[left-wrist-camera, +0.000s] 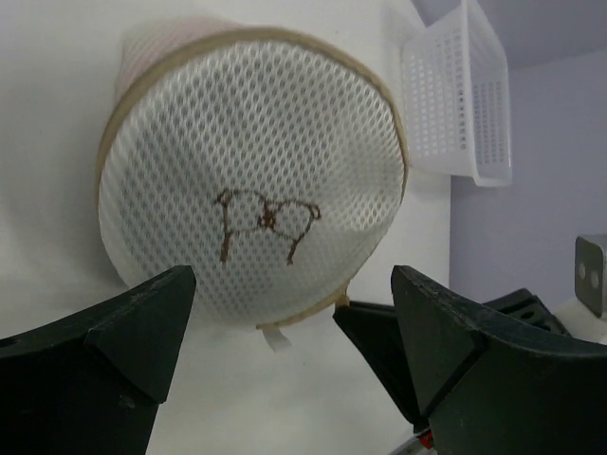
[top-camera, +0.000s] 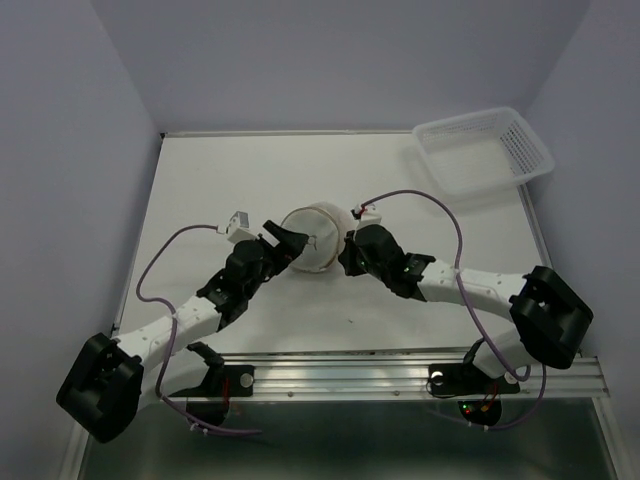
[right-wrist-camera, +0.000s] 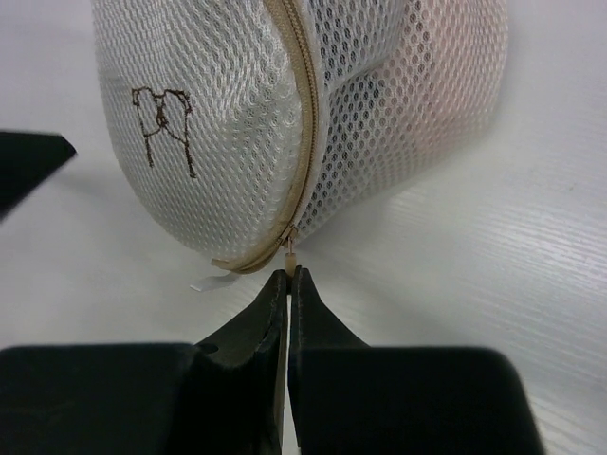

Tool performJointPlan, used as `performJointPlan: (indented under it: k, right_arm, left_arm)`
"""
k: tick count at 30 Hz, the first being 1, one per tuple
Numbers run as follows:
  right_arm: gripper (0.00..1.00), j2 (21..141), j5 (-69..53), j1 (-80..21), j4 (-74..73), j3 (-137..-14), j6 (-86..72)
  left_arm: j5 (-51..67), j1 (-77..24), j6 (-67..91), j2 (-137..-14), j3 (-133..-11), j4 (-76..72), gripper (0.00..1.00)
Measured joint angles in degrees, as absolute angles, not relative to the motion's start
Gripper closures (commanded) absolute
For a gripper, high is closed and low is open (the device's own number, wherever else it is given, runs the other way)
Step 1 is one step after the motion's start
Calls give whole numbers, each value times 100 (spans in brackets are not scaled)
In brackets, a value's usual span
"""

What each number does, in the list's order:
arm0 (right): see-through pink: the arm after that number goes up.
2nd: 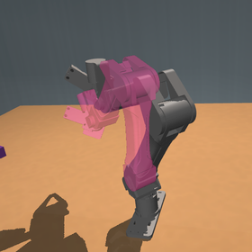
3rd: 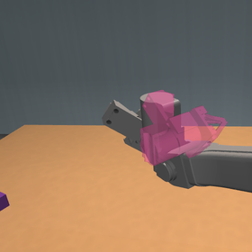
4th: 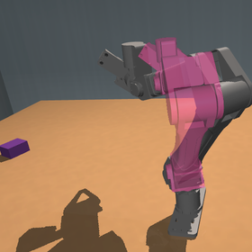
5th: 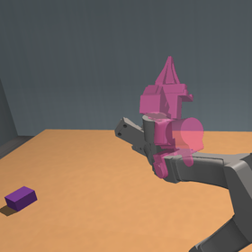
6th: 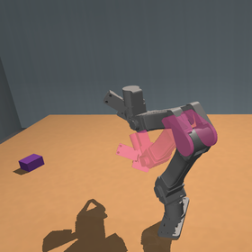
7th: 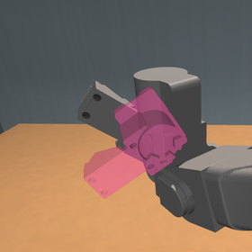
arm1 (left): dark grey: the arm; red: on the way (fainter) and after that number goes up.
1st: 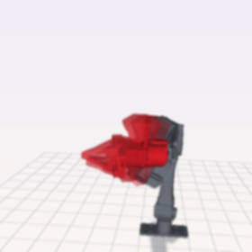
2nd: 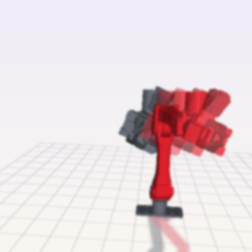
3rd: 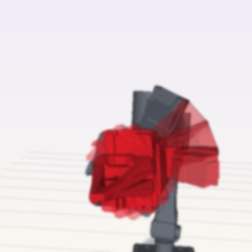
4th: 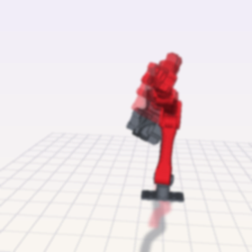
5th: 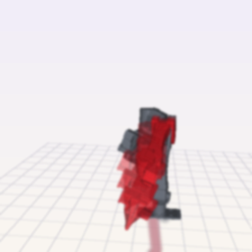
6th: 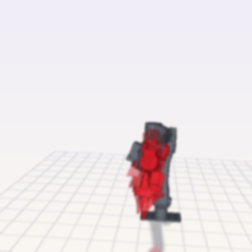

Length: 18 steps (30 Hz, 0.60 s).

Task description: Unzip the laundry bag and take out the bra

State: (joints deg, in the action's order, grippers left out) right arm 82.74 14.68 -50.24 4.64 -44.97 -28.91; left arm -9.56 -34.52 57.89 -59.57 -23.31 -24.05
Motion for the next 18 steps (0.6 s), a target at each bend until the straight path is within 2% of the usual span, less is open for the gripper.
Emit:
performJointPlan:
  k: [8, 18]
  right_arm:
    - [99, 8512, 1461, -5033, 469, -4788, -3109]
    - [99, 8558, 1382, -5087, 473, -4875, -3343]
  left_arm:
    - [-1275, -4128, 7008, -5651, -1717, -2145, 4]
    - [-1605, -4333, 7605, -6635, -1752, -2534, 4]
